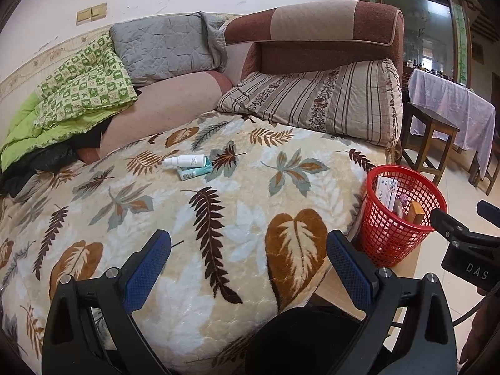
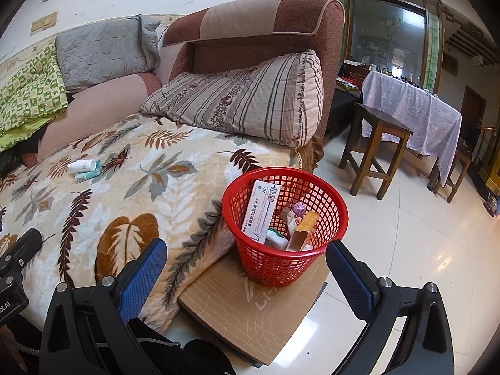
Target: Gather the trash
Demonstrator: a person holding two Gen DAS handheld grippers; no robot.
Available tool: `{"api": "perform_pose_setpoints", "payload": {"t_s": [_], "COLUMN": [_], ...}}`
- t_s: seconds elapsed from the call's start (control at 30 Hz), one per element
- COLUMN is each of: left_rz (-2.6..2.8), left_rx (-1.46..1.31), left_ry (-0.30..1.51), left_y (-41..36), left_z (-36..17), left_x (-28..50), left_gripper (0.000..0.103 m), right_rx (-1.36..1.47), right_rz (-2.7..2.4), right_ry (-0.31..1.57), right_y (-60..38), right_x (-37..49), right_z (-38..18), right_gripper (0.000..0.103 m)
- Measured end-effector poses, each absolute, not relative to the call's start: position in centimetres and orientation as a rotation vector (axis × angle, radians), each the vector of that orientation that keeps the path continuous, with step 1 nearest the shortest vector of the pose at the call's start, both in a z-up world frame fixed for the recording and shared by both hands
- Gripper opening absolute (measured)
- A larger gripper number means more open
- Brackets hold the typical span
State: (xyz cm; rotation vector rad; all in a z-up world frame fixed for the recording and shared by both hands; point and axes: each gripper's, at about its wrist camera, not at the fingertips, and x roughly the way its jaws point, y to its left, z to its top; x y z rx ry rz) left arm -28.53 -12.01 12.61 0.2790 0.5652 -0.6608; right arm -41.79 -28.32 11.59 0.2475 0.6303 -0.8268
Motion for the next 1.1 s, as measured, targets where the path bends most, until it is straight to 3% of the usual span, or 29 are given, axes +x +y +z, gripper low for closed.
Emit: {"api": "perform_pose_setpoints", "payload": {"t_s": [1.1], "left_rz": [-0.661], "left_rx": [0.290], "left_ry": [0.601], "left_y": [-12.4], "left_z": [11.5], "left_x": [-28.0], "left_gripper": [0.099], "right_rx": [0.258], "right_rz": [-0.817], "right_ry": [0.651], "right_y": [-28.8], "right_x": [-41.4], "right_z": [10.7], "right_gripper": [0.103]}}
